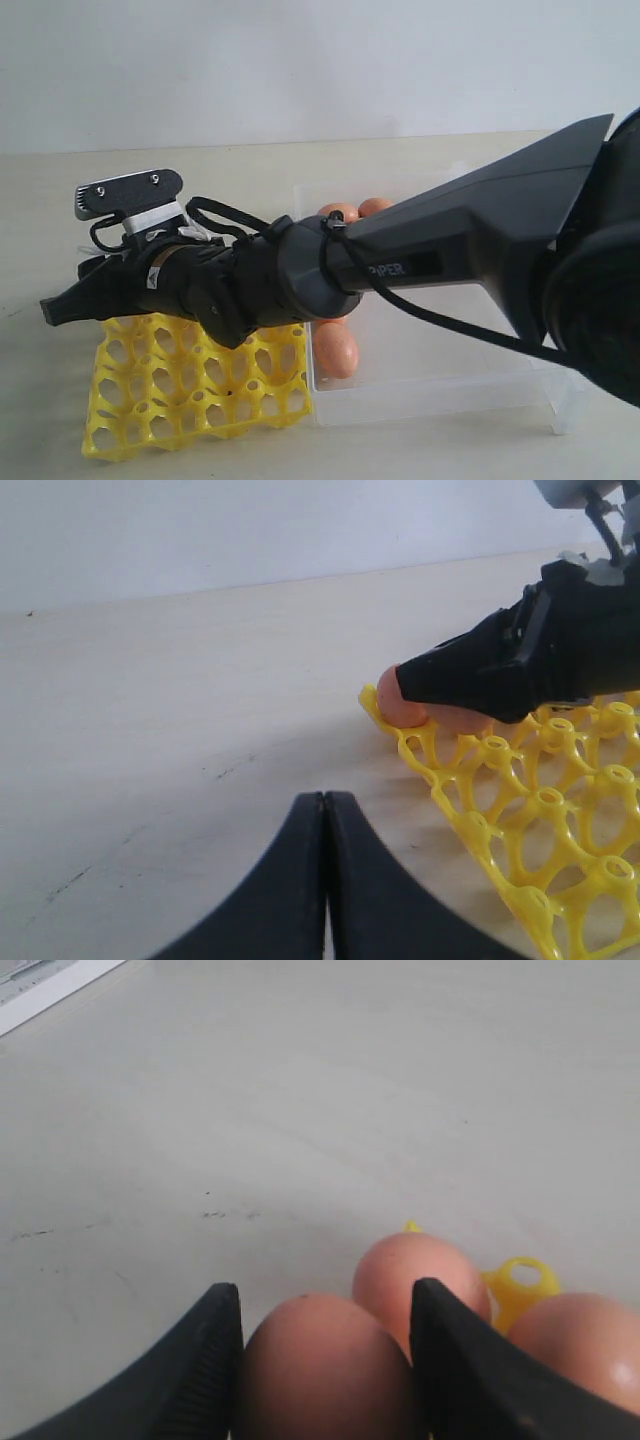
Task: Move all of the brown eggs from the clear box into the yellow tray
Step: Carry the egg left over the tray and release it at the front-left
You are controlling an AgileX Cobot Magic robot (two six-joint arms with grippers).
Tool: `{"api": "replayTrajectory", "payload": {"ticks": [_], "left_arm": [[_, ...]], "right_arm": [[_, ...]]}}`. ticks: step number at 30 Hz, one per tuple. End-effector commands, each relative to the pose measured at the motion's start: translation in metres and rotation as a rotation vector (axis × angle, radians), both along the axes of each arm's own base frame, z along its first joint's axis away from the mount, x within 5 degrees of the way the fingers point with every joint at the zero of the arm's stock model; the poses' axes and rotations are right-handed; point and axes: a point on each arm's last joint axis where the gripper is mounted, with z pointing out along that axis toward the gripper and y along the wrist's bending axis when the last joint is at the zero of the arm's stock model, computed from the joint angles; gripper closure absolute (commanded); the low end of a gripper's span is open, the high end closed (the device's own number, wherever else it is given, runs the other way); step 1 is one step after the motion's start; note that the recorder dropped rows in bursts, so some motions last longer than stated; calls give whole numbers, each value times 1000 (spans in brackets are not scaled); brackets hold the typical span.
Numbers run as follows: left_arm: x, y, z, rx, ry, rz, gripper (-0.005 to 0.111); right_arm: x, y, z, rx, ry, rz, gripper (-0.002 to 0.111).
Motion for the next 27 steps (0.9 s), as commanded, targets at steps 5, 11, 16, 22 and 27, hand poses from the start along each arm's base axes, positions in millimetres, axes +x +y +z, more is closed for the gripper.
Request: {"api": "replayTrajectory", "payload": {"ticks": [5,11,16,22,27], "left_arm": [[0,0,2,-5,-19,-2,107],[0,0,2,-5,-19,-2,107],[0,0,2,-5,-19,-2,107],[0,0,2,-5,-19,-2,107],[0,0,2,-5,-19,-2,107]], "right_arm": [[1,3,0,28,-26,-2,108],[2,3,-5,28,-28,-4,108],[2,3,-6,27,-27,-4,86],[2,3,-6,55,9,-29,51],[2,3,2,67,2,-28,51]]}}
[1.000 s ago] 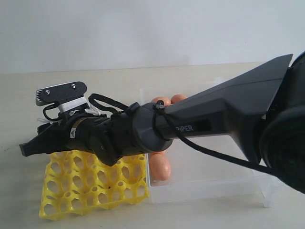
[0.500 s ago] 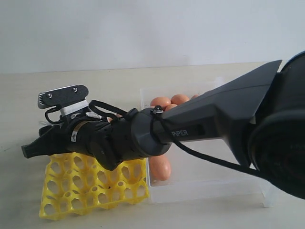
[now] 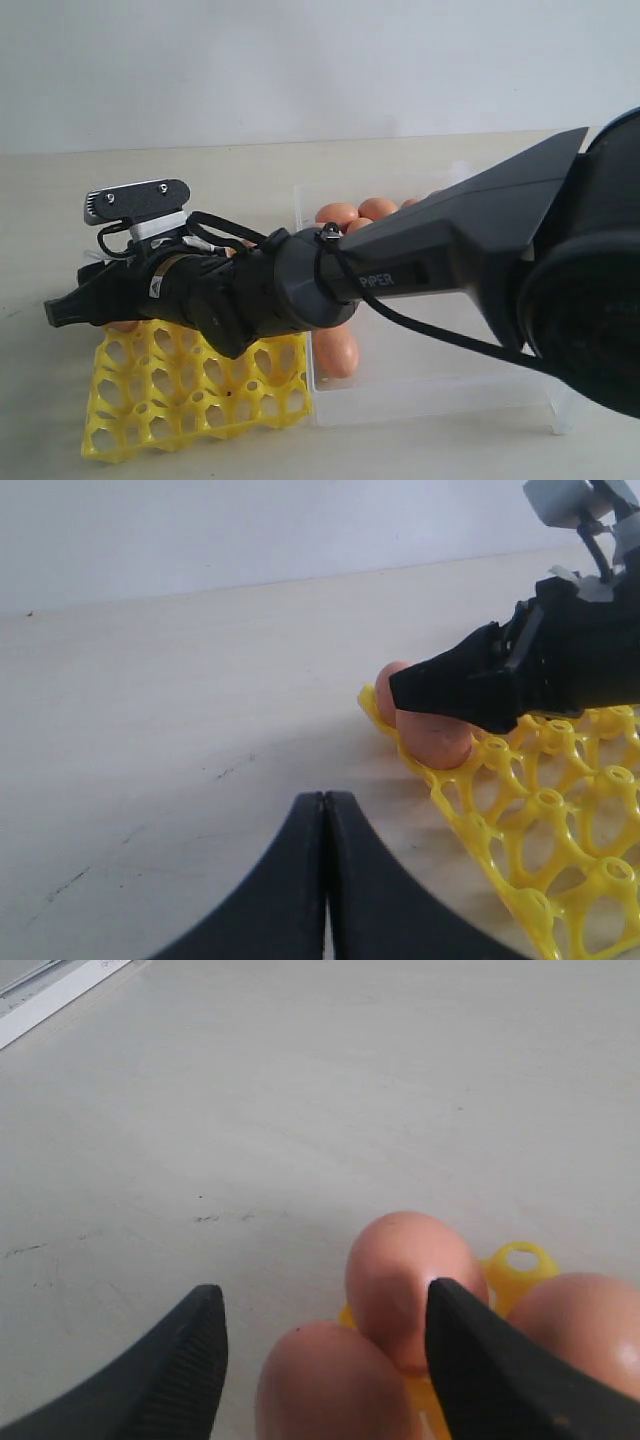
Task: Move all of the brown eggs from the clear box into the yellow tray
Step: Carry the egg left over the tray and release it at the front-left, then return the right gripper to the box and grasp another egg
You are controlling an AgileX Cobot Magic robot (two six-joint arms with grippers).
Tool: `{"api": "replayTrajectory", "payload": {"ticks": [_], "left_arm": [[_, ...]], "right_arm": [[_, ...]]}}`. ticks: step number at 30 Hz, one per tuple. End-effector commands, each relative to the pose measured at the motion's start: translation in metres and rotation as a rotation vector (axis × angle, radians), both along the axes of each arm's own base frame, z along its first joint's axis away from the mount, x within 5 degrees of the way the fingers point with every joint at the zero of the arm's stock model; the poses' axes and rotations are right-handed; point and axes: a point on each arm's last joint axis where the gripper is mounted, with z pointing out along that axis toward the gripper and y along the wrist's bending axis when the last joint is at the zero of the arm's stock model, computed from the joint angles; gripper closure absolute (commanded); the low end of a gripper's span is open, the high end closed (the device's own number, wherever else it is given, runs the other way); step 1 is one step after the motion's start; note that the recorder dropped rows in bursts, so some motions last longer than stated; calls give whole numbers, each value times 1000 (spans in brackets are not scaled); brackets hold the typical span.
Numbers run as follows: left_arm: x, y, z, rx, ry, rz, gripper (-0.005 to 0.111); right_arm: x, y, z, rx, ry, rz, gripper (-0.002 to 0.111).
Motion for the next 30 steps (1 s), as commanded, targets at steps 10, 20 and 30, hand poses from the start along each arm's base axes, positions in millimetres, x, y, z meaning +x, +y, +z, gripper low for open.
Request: {"api": "replayTrajectory", "payload": {"ticks": [10,20,30], "left_arm": [[0,0,2,-5,-19,-2,107],[0,0,2,-5,-19,-2,107],[0,0,2,-5,-19,-2,107]], "right_arm": [[-2,-14,86,21,-31,27,51],[-26,-75,143,-448,88,262,67],[-4,-185,161,-537,285,4,70]]}}
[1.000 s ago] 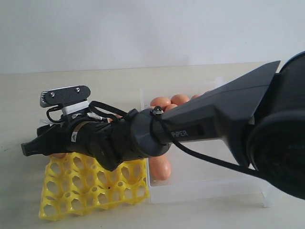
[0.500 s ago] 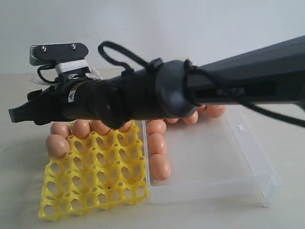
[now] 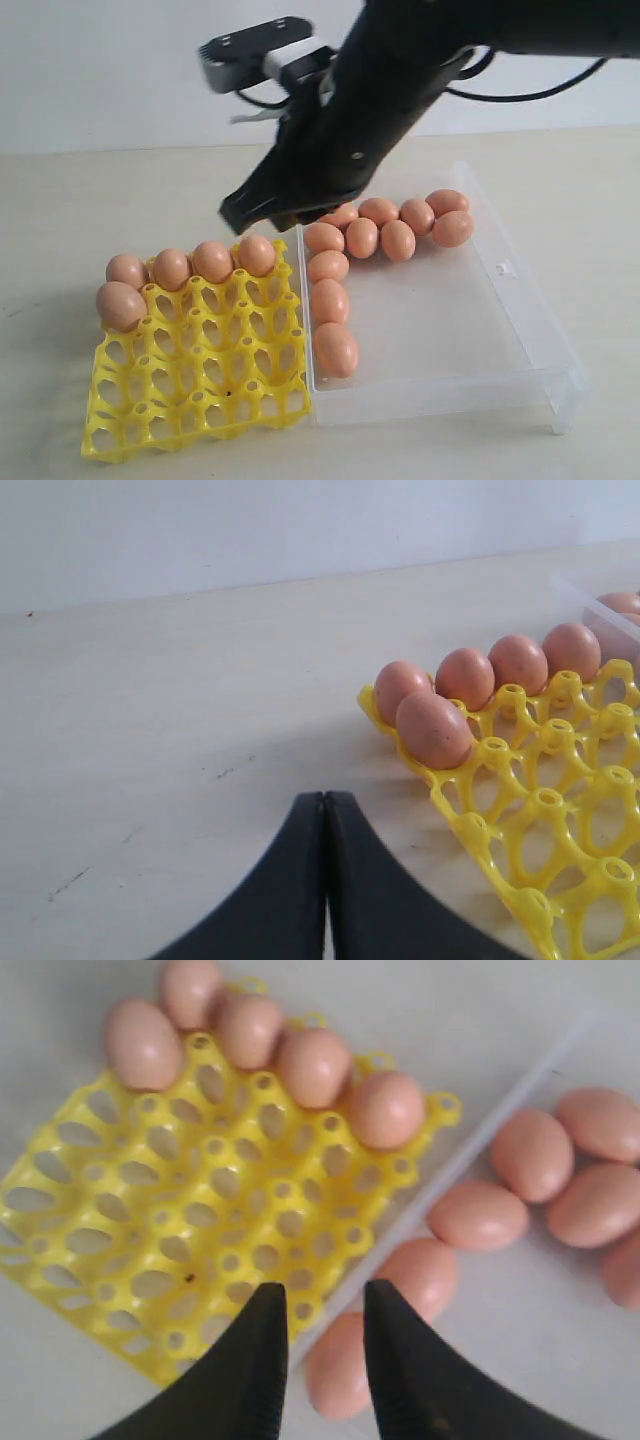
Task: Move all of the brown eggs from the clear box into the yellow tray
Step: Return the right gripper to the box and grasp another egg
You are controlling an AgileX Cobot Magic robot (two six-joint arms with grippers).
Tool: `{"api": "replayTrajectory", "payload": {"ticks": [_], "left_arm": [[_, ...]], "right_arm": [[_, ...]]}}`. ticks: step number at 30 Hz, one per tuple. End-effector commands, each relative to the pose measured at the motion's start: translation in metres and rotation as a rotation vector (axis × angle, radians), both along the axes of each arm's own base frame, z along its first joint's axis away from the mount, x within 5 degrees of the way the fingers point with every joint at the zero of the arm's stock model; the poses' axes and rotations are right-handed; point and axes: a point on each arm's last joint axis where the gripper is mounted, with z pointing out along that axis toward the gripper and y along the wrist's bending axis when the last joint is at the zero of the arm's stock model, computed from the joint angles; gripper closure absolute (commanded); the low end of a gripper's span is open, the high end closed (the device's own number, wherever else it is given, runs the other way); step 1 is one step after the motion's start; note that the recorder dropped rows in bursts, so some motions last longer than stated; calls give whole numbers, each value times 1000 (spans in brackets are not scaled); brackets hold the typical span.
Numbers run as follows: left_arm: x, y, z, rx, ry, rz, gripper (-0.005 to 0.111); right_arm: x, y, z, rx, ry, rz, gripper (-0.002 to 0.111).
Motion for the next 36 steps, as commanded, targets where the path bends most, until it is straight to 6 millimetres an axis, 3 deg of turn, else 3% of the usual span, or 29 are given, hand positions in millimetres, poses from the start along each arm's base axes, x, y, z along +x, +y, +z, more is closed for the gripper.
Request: {"api": "replayTrajectory", "payload": {"ticks": [1,5,11,19,25,36], "left_arm": [[0,0,2,-5,-19,-2,107],[0,0,2,-5,-19,-2,107],[0,0,2,-5,-19,-2,107],[0,0,2,-5,-19,-2,107],[0,0,2,-5,-19,-2,107],[0,0,2,-5,-19,-2,107]], "right_arm": [[15,-45,-12,-10,63,-159,65],[35,-60,-32,-5,86,-238,52],[64,-63,-70,63,182,-352,52],[91,-48,-117,57,288,-379,52],[93,-41,-128,47,363,-358,52],[84,-41,-130,11,438,-253,52]]}}
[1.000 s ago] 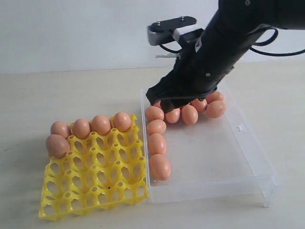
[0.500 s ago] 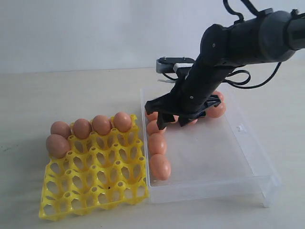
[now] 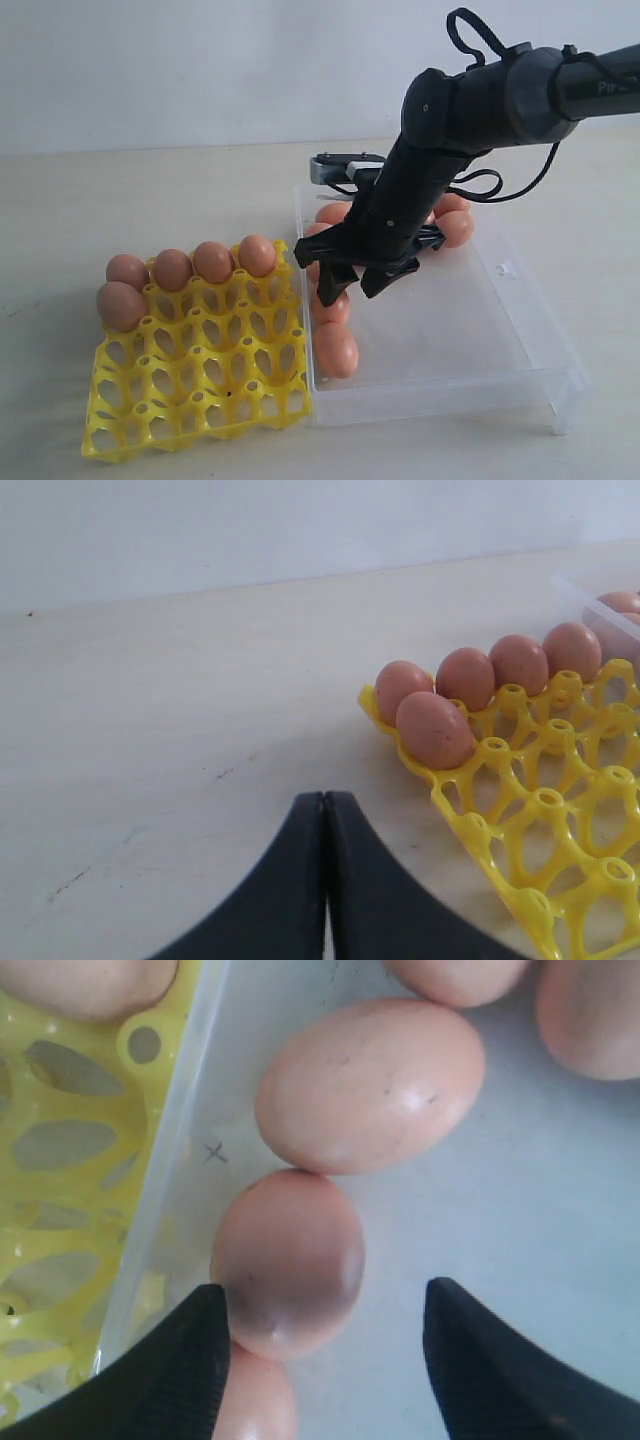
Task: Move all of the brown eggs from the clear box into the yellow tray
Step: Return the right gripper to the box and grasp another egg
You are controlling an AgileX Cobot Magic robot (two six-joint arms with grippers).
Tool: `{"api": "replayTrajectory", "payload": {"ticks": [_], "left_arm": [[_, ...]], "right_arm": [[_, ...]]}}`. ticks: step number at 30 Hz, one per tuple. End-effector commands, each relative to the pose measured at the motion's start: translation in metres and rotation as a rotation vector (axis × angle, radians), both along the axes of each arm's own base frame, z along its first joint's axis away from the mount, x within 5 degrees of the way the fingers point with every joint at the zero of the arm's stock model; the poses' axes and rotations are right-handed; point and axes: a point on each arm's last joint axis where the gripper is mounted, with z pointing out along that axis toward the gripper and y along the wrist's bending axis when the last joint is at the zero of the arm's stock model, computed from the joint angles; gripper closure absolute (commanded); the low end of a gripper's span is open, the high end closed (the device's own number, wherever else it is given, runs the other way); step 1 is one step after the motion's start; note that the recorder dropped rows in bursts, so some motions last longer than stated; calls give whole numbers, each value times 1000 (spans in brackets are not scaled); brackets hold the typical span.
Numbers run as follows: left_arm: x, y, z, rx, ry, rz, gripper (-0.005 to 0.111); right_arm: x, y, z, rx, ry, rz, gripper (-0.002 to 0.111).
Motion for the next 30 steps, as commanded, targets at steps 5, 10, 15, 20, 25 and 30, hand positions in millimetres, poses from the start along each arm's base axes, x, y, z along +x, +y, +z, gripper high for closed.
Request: {"api": "replayTrajectory", "payload": {"ticks": [5,10,15,20,25,30], "left_arm": [[0,0,2,-5,-19,-2,107],[0,0,2,-5,-19,-2,107],[0,0,2,-5,-19,-2,107],[0,0,2,-5,-19,-2,107],[0,0,2,-5,-19,-2,107],[0,0,2,-5,-19,-2,107]], "right_arm": [[4,3,5,33,-35,6,52],[7,3,-6,28,-29,-3,52],[10,5,-13,37,-40,-15,52],[13,6,-18,40,-69,-29,52],[14,6,-24,30,-72,14,88],[15,6,-14,39,-114,26,108]]}}
